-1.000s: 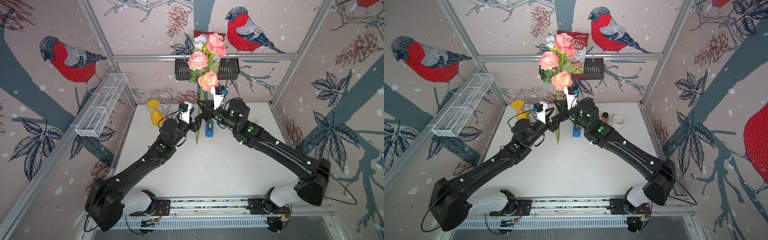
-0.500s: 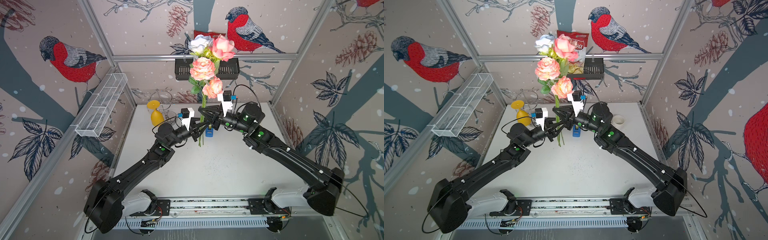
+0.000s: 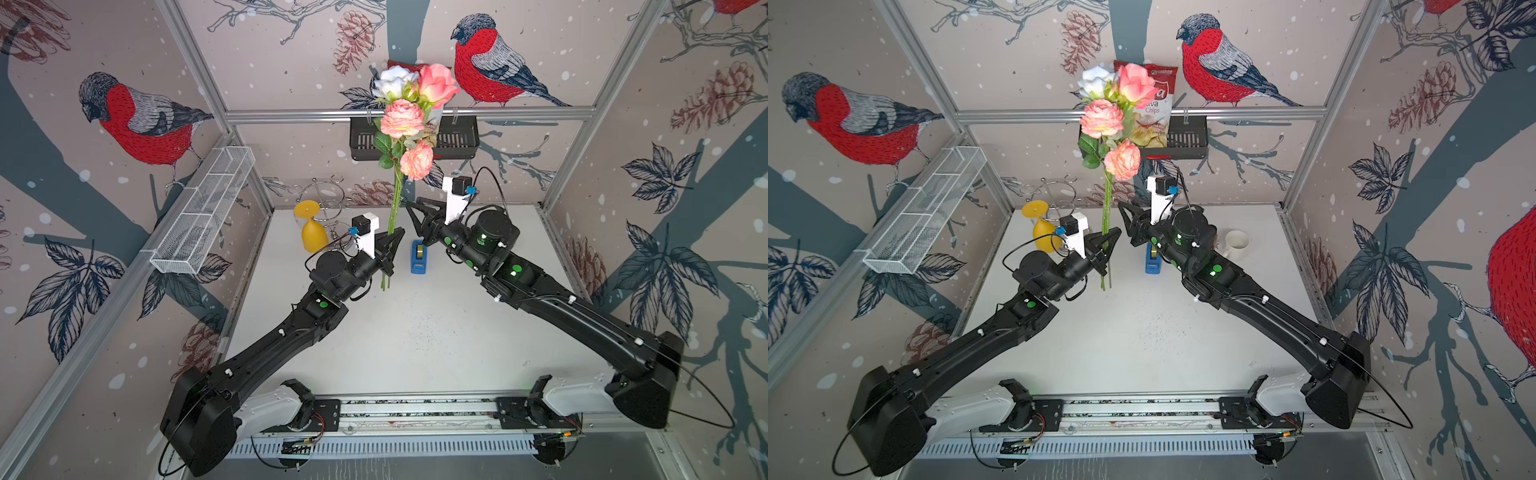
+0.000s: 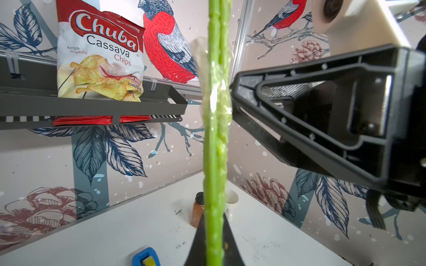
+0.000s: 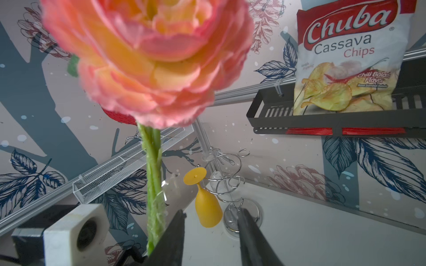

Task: Wrap bouquets with tape
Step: Wrap the tape around the bouquet.

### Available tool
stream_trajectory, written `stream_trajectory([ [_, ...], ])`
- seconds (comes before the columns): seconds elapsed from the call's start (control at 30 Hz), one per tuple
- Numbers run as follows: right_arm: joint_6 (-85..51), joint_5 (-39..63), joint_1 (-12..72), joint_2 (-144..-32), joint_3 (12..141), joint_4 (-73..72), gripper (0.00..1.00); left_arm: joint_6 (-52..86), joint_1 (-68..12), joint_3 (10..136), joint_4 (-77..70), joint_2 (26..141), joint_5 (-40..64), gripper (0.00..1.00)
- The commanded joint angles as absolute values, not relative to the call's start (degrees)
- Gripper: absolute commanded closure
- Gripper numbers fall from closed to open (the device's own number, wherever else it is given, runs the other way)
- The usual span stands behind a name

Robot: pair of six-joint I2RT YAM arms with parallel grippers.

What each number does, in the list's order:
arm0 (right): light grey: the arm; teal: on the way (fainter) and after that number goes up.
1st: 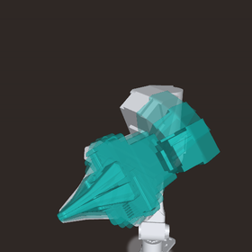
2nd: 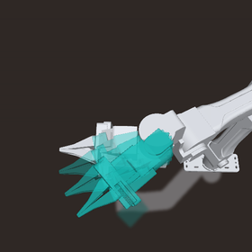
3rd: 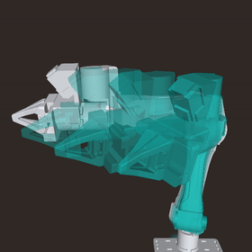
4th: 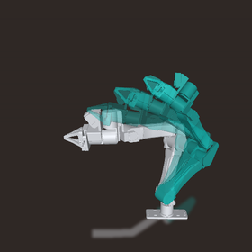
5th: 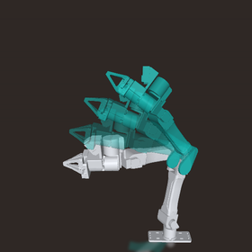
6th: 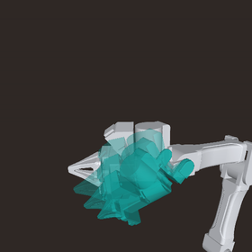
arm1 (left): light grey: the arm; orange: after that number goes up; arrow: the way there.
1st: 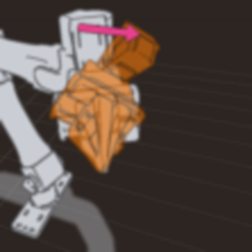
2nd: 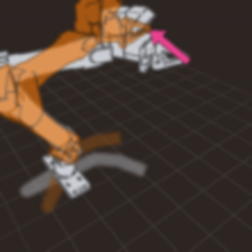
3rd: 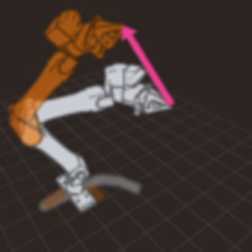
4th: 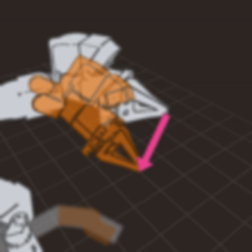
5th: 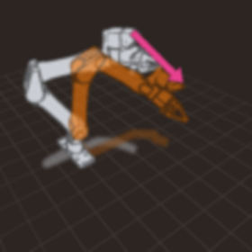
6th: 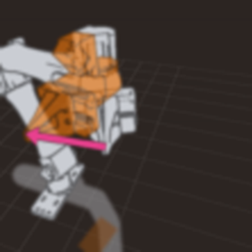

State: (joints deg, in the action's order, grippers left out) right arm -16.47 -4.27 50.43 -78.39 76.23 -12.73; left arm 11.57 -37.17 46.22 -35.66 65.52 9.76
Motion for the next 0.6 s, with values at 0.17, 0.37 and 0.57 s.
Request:
stream_trajectory([
  [0.17,-16.7,-5.89,51.95,-78.76,76.74,-14.64,0.55,7.47,-38.14,47.54,-35.26,65.74,1.41,1.0],
  [0.37,-16.6,-7.71,52.09,-75.63,72.77,-17.27,0.54,7.15,-38.14,47.46,-35.09,65.39,0.34,1.0],
  [0.57,-18.2,-0.92,51.44,-75.07,70.77,-22.66,0.44,7.22,-38.14,47.37,-35.13,65.61,3.15,1.0],
])
